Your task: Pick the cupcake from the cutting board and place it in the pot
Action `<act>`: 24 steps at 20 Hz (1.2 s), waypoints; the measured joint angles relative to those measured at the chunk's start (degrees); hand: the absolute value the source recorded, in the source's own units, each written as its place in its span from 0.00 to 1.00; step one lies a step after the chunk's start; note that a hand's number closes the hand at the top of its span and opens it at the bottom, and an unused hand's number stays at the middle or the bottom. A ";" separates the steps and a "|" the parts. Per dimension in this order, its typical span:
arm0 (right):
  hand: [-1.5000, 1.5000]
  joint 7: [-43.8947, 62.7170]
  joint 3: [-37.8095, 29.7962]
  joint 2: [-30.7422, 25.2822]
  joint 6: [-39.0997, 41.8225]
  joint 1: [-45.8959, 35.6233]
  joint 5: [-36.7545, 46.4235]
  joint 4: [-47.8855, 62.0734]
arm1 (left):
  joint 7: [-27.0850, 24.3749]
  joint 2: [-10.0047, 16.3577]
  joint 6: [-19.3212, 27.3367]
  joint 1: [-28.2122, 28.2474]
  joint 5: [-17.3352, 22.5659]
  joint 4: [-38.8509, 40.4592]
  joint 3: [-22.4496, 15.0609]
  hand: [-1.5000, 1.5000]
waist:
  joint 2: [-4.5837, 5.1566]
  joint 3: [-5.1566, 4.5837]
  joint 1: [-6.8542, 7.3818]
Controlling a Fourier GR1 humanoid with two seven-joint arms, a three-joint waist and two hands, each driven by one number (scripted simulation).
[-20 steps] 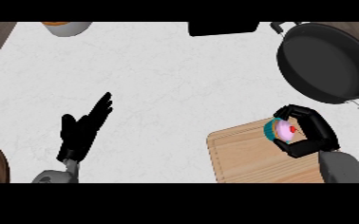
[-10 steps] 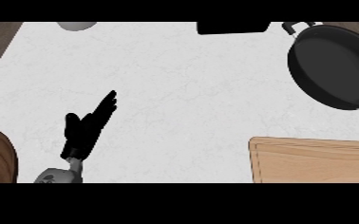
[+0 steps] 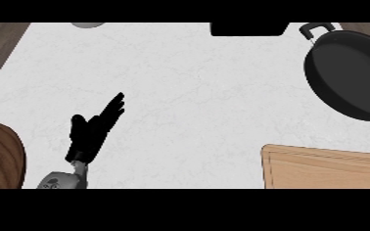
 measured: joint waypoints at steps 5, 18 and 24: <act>1.00 8.48 0.23 -3.29 -5.02 0.84 1.96 -9.57 | -0.14 -0.42 -0.36 -0.47 -0.64 0.57 0.12 0.50 | -0.01 -0.02 0.18; 1.00 38.47 9.30 -12.17 -8.14 -10.82 11.59 -23.80 | -1.40 -0.89 -2.22 -0.30 -1.48 0.98 0.75 0.50 | 0.16 0.04 1.34; 1.00 43.81 17.80 -12.52 -6.49 -23.92 19.28 -15.84 | 0.05 -1.67 -2.29 -0.35 -1.94 -0.48 0.29 0.50 | 0.39 0.08 2.34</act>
